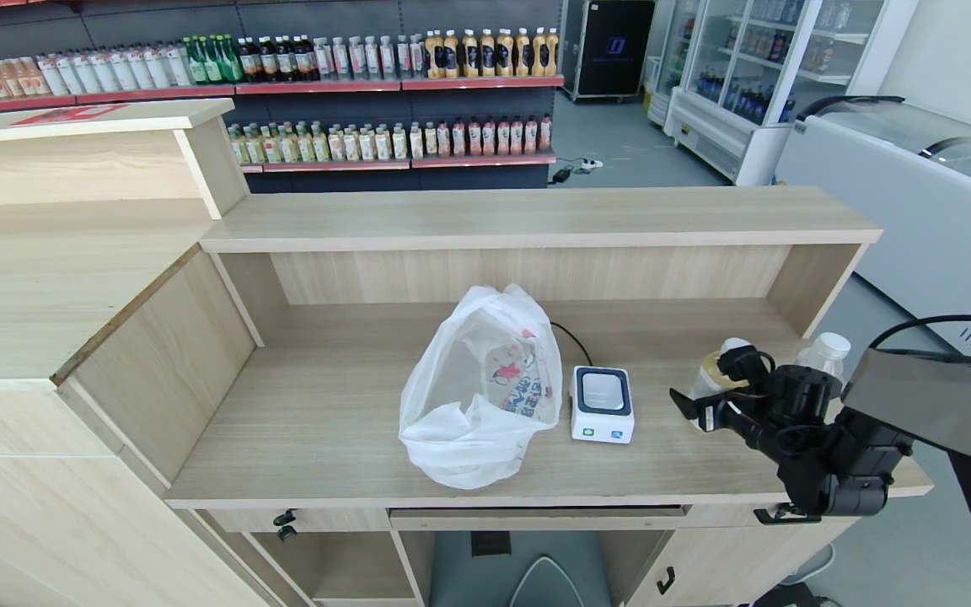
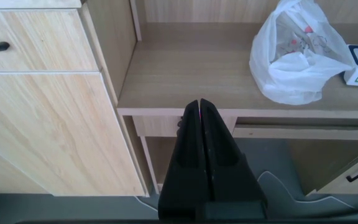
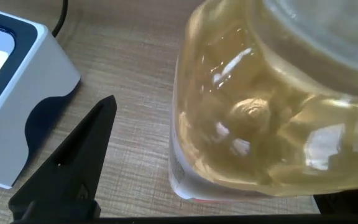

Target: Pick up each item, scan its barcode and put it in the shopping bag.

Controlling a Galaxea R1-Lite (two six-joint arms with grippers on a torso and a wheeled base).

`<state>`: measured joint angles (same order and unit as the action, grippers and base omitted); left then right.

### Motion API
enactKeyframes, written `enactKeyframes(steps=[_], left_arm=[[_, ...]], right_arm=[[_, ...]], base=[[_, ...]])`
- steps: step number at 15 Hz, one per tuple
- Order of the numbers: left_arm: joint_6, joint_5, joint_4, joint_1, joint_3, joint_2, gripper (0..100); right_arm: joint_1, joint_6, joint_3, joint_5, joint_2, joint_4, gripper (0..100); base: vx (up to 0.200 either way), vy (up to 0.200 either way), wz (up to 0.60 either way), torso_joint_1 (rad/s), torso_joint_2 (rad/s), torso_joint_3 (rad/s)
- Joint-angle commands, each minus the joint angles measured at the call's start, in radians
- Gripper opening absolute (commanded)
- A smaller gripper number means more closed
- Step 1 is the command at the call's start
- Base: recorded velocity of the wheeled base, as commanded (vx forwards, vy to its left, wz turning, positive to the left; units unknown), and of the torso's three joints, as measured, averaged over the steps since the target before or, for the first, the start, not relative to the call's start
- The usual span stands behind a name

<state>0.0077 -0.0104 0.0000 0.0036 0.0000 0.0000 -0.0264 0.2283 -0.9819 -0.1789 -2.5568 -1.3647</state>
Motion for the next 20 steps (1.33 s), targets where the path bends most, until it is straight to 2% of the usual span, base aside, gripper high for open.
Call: enactKeyframes(steps=[1,6,7,17,20], left_arm=[[0.0,0.0,0.0,0.001,0.0,0.0,0],[0.0,0.0,0.0,0.001,0.0,0.0,0],[0.0,0.0,0.0,0.001,0.0,0.0,0],[0.0,0.0,0.0,0.001,0.0,0.0,0],[0.0,0.0,0.0,0.001,0.0,0.0,0]], right_arm=[[-0.001,0.0,-0.011,-0.036,-0.002,-0.002,100],[-0.003,0.002,-0.026,-0.065,-0.014,-0.001,100],[-0.004,0.002,-0.024,-0.077,-0.014,-0.001,0],[-0.004,0.006,-0.021,-0.086,0.012,0.024,0],[0.013,-0.047,-0.001,-0.113,0.118,0.099,0]], base=[[0.0,0.0,0.0,0.0,0.0,0.0],[0.0,0.0,0.0,0.0,0.0,0.0],[0.0,0.0,0.0,0.0,0.0,0.0],[0.0,0.0,0.0,0.0,0.0,0.0],[0.0,0.0,0.0,0.0,0.0,0.0]])
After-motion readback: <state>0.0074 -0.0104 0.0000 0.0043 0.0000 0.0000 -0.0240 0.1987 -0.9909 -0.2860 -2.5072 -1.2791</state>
